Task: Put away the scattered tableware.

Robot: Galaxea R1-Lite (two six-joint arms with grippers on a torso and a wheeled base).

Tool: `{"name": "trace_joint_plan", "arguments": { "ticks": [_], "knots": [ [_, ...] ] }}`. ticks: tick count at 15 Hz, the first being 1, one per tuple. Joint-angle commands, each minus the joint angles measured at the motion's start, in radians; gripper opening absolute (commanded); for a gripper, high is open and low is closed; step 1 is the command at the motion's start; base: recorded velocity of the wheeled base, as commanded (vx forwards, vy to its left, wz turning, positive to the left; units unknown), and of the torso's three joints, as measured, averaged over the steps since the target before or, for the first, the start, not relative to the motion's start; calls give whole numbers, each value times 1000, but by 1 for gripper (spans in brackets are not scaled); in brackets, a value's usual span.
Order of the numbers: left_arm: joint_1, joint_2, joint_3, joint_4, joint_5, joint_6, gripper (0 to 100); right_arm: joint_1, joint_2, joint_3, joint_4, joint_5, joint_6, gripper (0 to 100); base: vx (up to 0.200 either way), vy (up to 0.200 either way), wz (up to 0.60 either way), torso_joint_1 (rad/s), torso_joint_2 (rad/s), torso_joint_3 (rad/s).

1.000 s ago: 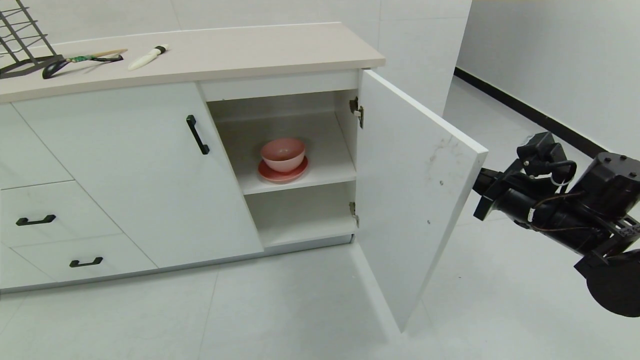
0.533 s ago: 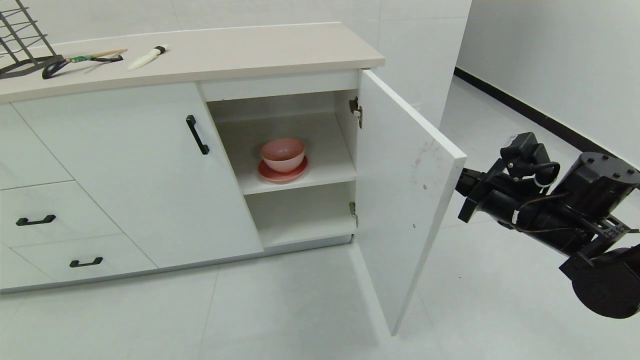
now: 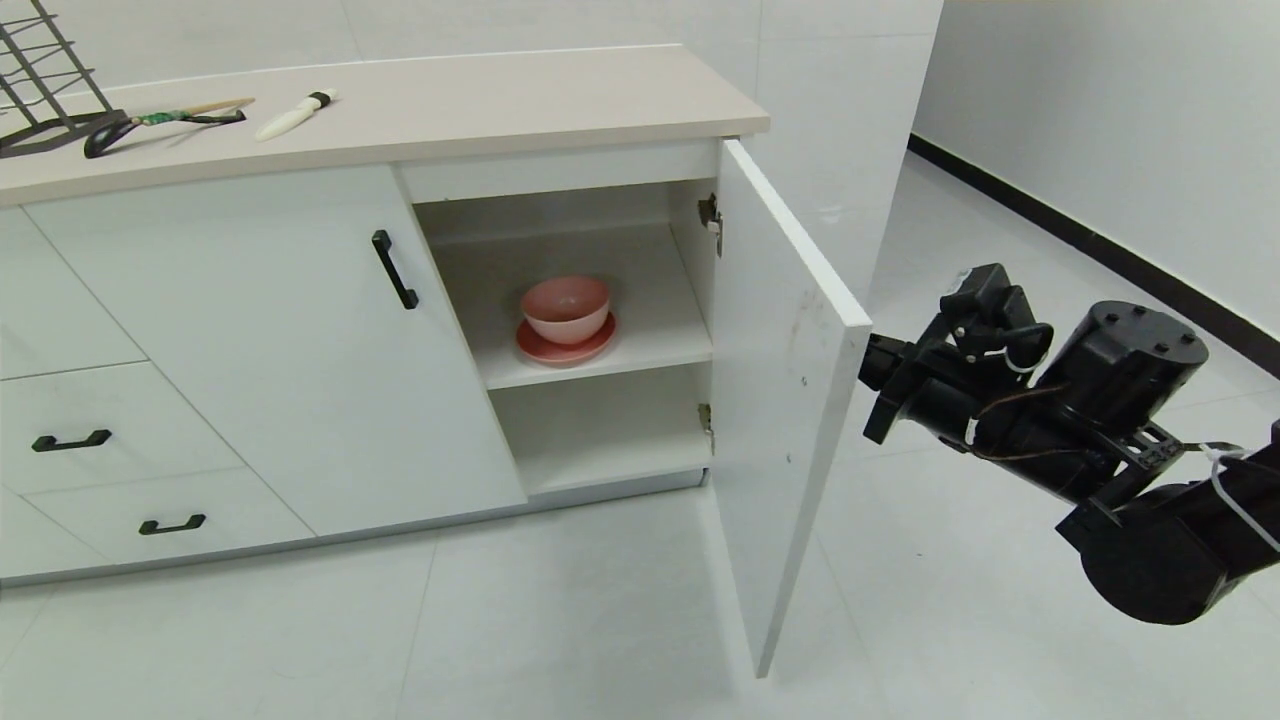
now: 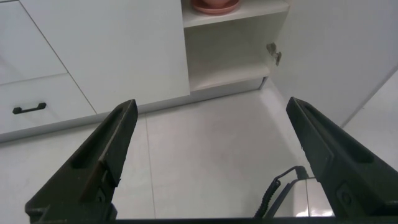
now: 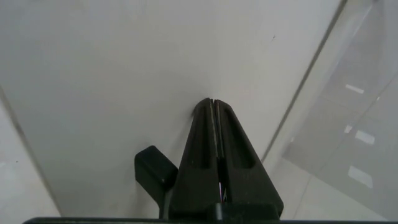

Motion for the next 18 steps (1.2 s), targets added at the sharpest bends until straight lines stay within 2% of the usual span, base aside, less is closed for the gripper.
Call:
{"name": "trace_joint_plan", "arguments": {
  "ticks": [1,5,18],
  "knots": [
    [0,2,0,1,0,-1,100,22,19,-17,0,1,0,0,0,0,0,0,0,0],
    [-1,2,0,1,1,-1,100,78,63,-85,0,1,2,0,0,0,0,0,0,0],
    [-1,2,0,1,1,-1,100,165,206,-264,0,0,5,0,0,0,0,0,0,0]
  ]
}}
